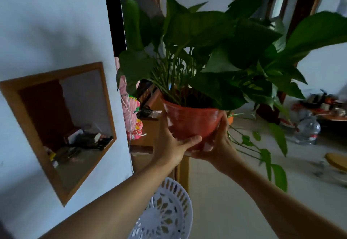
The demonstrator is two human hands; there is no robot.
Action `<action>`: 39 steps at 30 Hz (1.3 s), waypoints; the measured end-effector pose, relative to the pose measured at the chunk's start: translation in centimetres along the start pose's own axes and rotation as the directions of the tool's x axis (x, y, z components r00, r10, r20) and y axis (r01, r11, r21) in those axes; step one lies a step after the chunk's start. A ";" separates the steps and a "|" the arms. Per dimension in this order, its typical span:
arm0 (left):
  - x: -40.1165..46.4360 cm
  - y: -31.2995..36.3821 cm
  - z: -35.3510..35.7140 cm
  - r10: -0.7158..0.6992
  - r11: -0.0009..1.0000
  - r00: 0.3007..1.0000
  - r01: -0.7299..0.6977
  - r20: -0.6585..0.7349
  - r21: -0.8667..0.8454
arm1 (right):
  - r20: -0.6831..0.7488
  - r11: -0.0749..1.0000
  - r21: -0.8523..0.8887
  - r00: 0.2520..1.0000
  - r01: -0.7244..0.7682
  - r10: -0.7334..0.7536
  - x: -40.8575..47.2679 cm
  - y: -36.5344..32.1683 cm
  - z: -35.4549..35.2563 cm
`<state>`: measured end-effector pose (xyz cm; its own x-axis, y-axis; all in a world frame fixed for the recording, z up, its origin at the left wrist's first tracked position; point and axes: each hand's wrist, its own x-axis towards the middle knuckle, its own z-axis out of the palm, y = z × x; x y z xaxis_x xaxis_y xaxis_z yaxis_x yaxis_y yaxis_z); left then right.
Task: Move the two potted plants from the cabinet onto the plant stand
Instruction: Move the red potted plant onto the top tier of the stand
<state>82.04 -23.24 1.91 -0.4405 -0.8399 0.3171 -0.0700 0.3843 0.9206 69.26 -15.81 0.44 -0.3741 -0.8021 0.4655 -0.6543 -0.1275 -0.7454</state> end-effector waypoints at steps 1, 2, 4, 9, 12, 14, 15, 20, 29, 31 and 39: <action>-0.4 -0.8 -0.7 -0.004 1.000 1.000 0.004 0.020 -0.009 | 0.000 1.000 0.017 1.000 -0.013 0.013 -0.7 0.0 0.9; -0.9 -1.5 -1.3 -0.005 1.000 0.999 0.005 0.035 -0.008 | 0.007 0.999 0.033 1.000 -0.025 0.025 -1.3 0.0 1.8; -1.8 -2.9 -2.4 -0.009 1.000 0.999 0.008 0.039 0.020 | 0.025 0.998 0.039 0.999 -0.041 0.040 -2.5 -0.1 3.4; -4.3 -6.0 -4.2 -0.045 0.996 0.999 0.043 0.028 0.079 | 0.029 0.993 0.037 0.994 -0.109 0.108 -5.4 0.0 6.8; -5.5 -7.4 -4.7 -0.066 0.991 0.997 0.062 0.027 0.119 | 0.033 0.992 0.011 0.992 -0.123 0.122 -6.7 0.7 8.4; -6.3 -8.3 -4.8 -0.092 0.988 0.995 0.087 0.029 0.129 | 0.054 0.991 -0.003 0.990 -0.133 0.133 -7.5 1.5 9.2; -6.7 -8.8 -4.7 -0.096 0.988 0.995 0.091 0.030 0.128 | 0.069 0.991 -0.014 0.988 -0.136 0.136 -7.9 2.0 9.6; -8.1 -12.3 -4.3 -0.087 0.989 0.996 0.086 0.002 0.116 | 0.092 0.989 0.021 0.985 -0.148 0.146 -9.1 5.2 11.9; -9.1 -21.3 -3.3 -0.110 0.987 0.994 0.106 0.025 0.123 | 0.032 0.991 0.035 0.991 -0.129 0.128 -11.8 12.5 17.8; -9.4 -23.4 -3.1 -0.115 0.984 0.993 0.108 0.039 0.142 | 0.008 0.985 0.038 0.986 -0.169 0.169 -12.5 14.1 19.3; -9.5 -29.8 -3.1 -0.127 0.981 0.990 0.118 0.053 0.155 | -0.041 0.972 -0.038 0.972 -0.233 0.231 -13.7 18.9 23.9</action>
<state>91.07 -27.94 -27.85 -0.4747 -0.8605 0.1849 -0.2594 0.3376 0.9048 77.74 -21.18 -31.49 -0.5418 -0.7854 0.2994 -0.5735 0.0850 -0.8148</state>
